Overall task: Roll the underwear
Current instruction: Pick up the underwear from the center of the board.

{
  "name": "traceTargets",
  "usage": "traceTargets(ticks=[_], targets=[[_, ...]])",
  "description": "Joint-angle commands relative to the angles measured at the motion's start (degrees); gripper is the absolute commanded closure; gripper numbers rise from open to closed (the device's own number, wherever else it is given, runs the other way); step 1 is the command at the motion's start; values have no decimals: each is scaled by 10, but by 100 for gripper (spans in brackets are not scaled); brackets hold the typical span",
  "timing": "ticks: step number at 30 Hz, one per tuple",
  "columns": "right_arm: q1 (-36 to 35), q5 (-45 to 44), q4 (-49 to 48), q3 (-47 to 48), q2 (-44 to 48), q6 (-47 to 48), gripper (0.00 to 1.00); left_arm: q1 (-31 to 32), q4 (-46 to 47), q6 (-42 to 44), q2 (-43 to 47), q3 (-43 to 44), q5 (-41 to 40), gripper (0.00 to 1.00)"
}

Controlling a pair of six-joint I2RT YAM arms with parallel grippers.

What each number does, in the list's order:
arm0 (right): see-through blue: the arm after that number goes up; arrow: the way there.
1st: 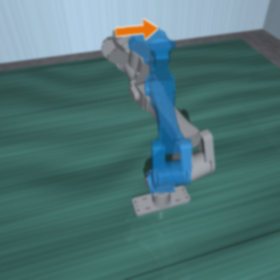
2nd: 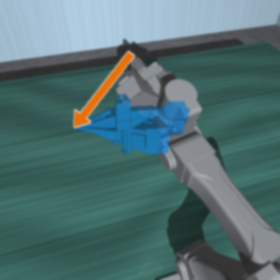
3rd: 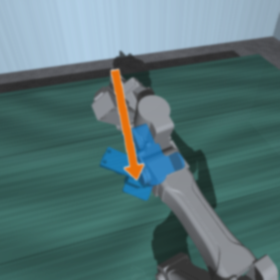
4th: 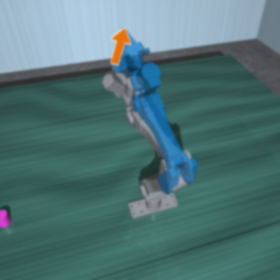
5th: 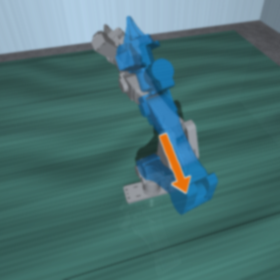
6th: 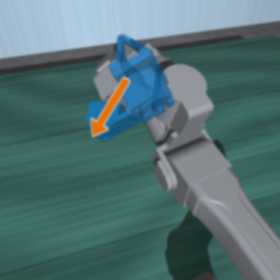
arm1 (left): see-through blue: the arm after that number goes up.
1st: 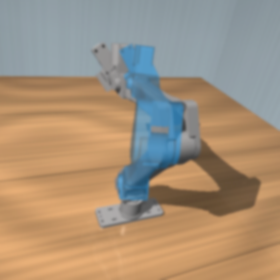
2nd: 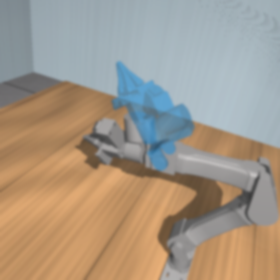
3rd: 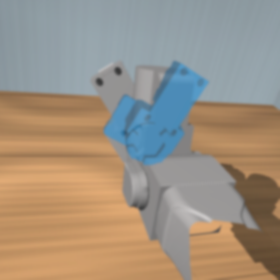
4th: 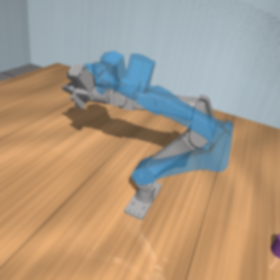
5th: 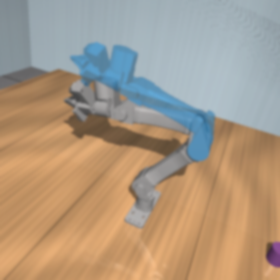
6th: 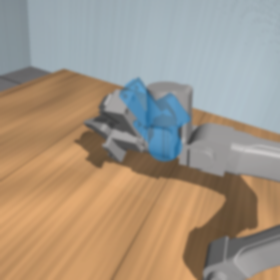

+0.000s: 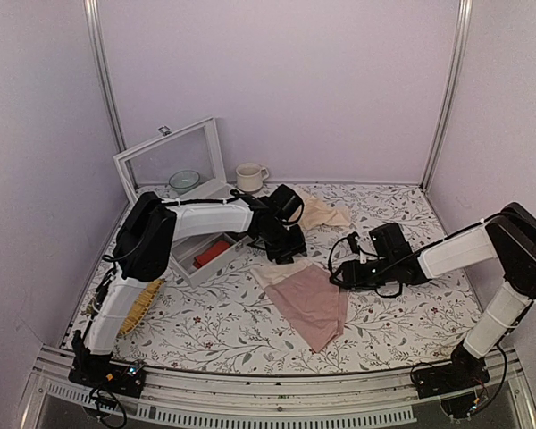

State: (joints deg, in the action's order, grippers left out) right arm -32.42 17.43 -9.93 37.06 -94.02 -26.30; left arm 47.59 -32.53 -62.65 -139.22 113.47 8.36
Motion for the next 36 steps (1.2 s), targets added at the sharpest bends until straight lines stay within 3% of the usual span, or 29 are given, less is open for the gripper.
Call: traceTargets(ticks=[1, 5, 17, 31, 36], targets=[[3, 16, -19, -13, -31, -10, 45, -5, -14, -1, -6, 14, 0, 58], [3, 32, -28, -20, -31, -15, 46, -6, -15, -3, -3, 13, -6, 58], [-15, 37, -33, -22, -46, -25, 64, -6, -16, -3, -3, 11, -3, 57], [-31, -30, 13, 4, -28, -15, 100, -9, -18, -7, 3, 11, 0, 56], [-60, -84, 55, 25, 0, 9, 100, -13, -15, -13, 3, 10, 12, 55]])
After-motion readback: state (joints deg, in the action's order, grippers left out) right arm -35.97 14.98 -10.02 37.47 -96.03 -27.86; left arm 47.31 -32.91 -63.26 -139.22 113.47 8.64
